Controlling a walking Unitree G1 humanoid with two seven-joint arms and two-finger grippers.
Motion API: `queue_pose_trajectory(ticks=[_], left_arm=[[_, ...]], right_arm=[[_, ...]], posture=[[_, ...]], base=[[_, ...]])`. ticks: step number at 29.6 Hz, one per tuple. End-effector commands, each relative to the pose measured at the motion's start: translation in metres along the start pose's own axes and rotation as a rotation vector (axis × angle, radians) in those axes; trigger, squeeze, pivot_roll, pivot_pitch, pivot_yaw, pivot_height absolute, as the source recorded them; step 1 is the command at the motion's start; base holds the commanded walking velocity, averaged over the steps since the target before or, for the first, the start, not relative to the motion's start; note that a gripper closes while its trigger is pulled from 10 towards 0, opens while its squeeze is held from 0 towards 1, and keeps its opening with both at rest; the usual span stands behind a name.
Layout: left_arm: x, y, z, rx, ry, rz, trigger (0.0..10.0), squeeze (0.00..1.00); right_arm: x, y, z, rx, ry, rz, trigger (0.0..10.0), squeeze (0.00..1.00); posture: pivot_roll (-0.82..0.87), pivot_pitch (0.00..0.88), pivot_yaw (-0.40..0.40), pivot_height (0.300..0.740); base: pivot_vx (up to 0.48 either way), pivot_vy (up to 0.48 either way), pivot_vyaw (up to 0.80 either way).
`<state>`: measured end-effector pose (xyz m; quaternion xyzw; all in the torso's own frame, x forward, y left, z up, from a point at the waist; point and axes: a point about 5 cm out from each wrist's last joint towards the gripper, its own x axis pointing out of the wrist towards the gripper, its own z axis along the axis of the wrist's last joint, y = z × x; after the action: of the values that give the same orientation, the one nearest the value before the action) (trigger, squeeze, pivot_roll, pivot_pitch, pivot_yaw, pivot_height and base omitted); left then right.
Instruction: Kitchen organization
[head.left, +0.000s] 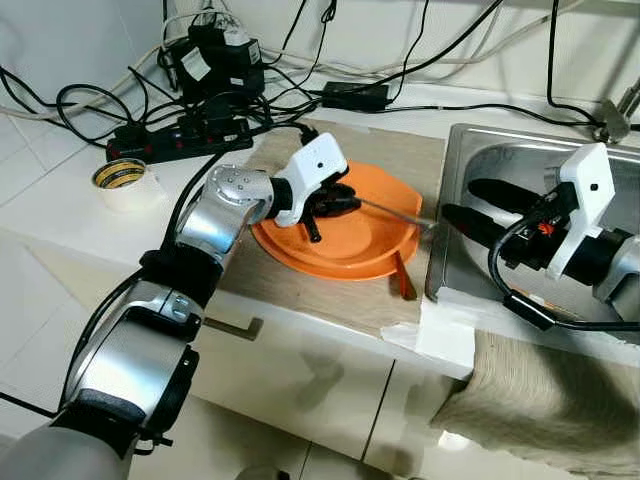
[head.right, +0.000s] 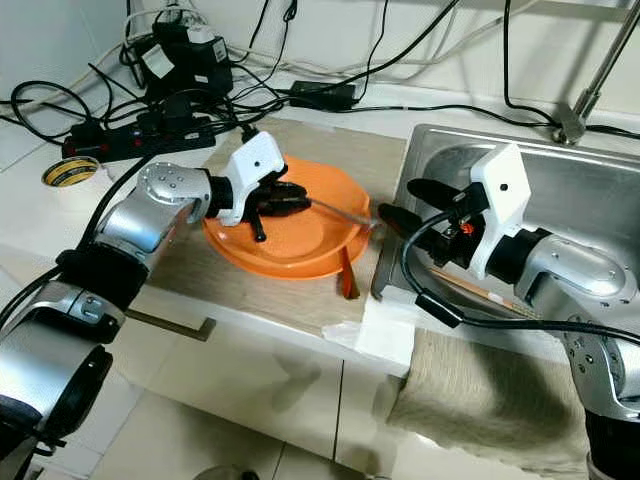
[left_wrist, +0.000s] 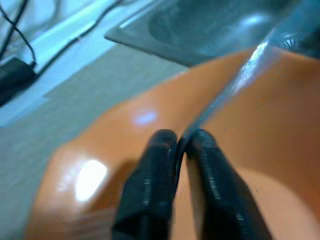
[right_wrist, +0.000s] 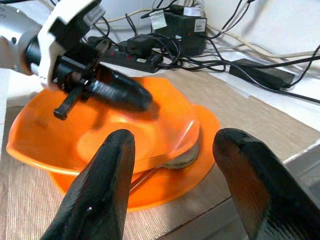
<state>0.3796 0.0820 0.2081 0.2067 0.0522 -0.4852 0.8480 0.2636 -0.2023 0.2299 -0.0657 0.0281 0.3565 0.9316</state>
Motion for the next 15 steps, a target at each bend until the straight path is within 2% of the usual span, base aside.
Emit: queue_pose_trajectory(ticks=[1, 5, 10, 15], left_arm=[[-0.003, 0.009, 0.013, -0.026, -0.057, 0.050, 0.0, 0.00], [-0.006, 0.011, 0.022, -0.065, -0.117, 0.073, 0.0, 0.00], [-0.010, 0.014, 0.022, -0.105, -0.129, 0.095, 0.0, 0.00], [-0.010, 0.014, 0.024, -0.106, -0.138, 0.097, 0.0, 0.00]], right_arm=[[0.002, 0.003, 0.002, -0.001, -0.007, 0.007, 10.0, 0.00], [0.002, 0.003, 0.001, 0.004, -0.007, 0.005, 10.0, 0.00], [0.003, 0.002, -0.001, 0.015, -0.006, -0.006, 10.0, 0.00], [0.004, 0.002, -0.001, 0.014, -0.006, -0.009, 10.0, 0.00]], posture=[[-0.07, 0.000, 0.066, 0.740], [-0.07, 0.000, 0.066, 0.740], [-0.06, 0.000, 0.064, 0.740], [-0.06, 0.000, 0.064, 0.740]], base=[[0.000, 0.000, 0.00], [0.000, 0.000, 0.00], [0.000, 0.000, 0.00], [0.000, 0.000, 0.00]])
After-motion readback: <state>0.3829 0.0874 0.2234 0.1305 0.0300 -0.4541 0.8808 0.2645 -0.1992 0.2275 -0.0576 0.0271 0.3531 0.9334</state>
